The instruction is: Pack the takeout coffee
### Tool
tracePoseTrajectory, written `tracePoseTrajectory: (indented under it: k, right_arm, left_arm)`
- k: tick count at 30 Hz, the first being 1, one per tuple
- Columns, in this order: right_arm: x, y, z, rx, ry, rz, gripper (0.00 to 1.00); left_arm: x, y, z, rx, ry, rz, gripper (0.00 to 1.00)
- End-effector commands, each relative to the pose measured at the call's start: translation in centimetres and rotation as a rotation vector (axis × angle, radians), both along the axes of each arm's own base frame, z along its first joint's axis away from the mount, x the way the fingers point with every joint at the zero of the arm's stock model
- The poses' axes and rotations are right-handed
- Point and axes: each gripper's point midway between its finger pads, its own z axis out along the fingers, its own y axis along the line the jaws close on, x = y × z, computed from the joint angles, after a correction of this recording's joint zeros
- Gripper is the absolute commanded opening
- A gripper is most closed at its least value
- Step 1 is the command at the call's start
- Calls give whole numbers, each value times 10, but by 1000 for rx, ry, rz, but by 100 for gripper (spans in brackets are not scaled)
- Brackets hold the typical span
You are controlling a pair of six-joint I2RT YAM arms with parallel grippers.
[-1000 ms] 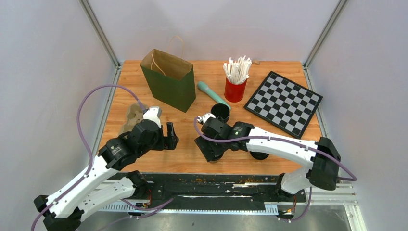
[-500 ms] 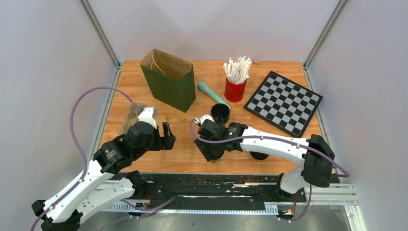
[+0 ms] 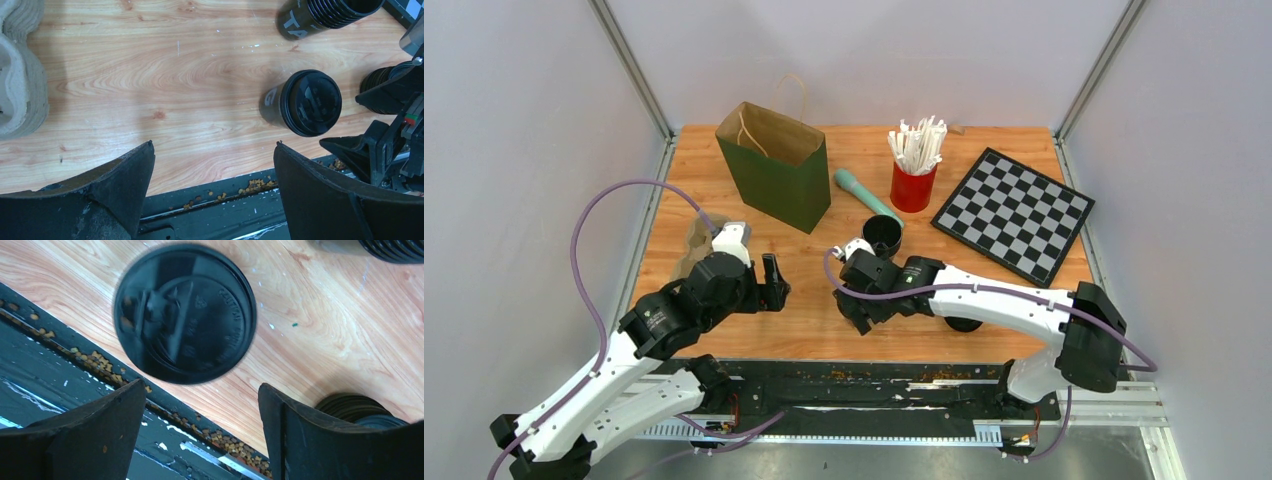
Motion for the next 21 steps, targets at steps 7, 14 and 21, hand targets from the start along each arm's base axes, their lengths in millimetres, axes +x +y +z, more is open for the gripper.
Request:
tracePoseTrajectory:
  k: [7, 14, 21]
  right_arm:
    - [18, -44, 24, 20, -55, -99, 82]
    - [18, 2, 60, 272, -69, -3, 96]
    - [33, 27, 54, 242, -70, 28, 100]
  left_arm:
    - [5, -4, 9, -28, -21, 12, 95]
    - [8, -6, 7, -29, -22, 18, 95]
    - [7, -1, 12, -27, -40, 28, 95]
